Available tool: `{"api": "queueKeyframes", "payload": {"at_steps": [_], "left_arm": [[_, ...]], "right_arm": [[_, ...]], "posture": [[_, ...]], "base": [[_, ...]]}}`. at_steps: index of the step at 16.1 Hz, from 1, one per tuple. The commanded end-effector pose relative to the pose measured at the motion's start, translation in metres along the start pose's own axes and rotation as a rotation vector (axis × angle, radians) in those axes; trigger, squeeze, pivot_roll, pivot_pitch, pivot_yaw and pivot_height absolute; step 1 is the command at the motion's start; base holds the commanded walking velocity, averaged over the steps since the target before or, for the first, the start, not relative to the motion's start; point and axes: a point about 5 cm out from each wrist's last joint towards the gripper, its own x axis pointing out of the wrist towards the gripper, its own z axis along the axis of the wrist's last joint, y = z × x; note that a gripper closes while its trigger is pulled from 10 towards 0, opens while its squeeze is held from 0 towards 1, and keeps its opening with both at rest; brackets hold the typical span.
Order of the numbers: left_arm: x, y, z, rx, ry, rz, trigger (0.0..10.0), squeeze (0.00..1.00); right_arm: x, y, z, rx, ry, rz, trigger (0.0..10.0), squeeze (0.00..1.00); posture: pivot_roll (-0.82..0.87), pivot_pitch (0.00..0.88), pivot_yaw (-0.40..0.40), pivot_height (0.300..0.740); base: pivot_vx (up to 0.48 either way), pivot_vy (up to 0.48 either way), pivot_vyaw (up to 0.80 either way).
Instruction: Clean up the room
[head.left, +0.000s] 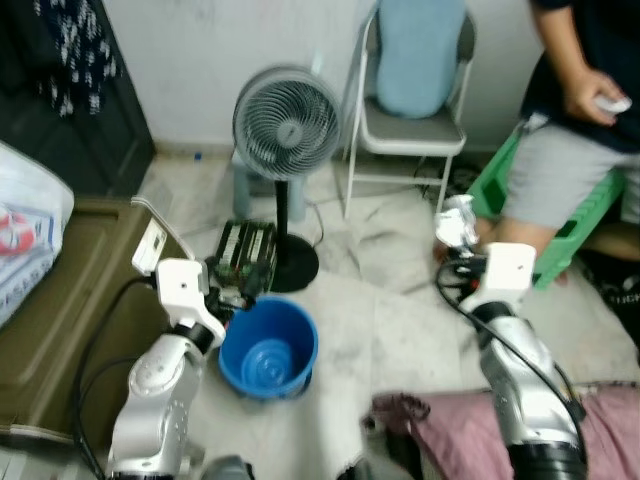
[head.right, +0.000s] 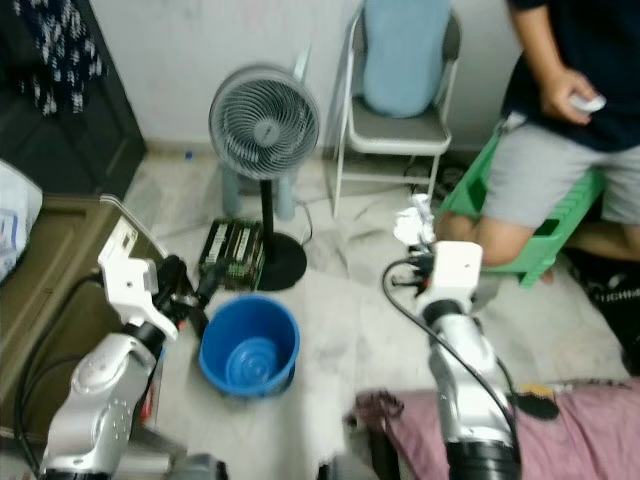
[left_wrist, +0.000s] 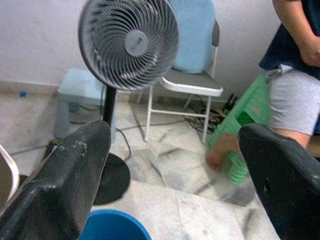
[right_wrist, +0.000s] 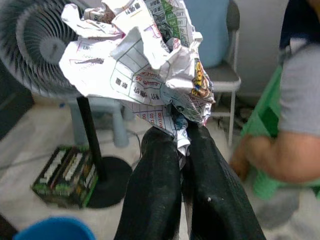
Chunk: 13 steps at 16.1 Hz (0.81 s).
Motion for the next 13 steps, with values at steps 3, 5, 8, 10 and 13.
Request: {"api": "queueKeyframes", "payload": {"at_steps": [3,5,8,10,13], "left_arm": [[-0.004,0.009,-0.001,0.011,0.019,0.039,10.0,0.0],[-0.003,0.014,-0.001,0.02,0.014,0.074,10.0,0.0],[-0.004,0.017,0.0,0.038,0.015,0.08,10.0,0.0],[-0.006,0.021,-0.003,0.075,0.044,0.076,10.0,0.0],[-0.005,0.021,-0.004,0.07,0.04,0.084,10.0,0.0]], "right_arm": [[0.003,0.011,0.002,0.009,-0.011,0.029,10.0,0.0],[0.004,0.013,0.003,-0.003,-0.019,0.052,10.0,0.0],[0.004,0.017,0.004,-0.009,-0.028,0.069,10.0,0.0],[0.005,0.016,0.003,-0.007,-0.02,0.062,10.0,0.0],[0.005,0.016,0.001,-0.009,-0.016,0.063,10.0,0.0]], "posture": [[-0.01,0.093,-0.068,0.74],[-0.01,0.09,-0.069,0.74],[0.0,0.089,-0.068,0.74],[0.0,0.083,-0.062,0.74],[0.0,0.079,-0.068,0.74]], "base": [[0.0,0.0,0.0],[0.0,0.0,0.2],[0.0,0.0,0.8],[0.0,0.0,0.8],[0.0,0.0,0.8]]}}
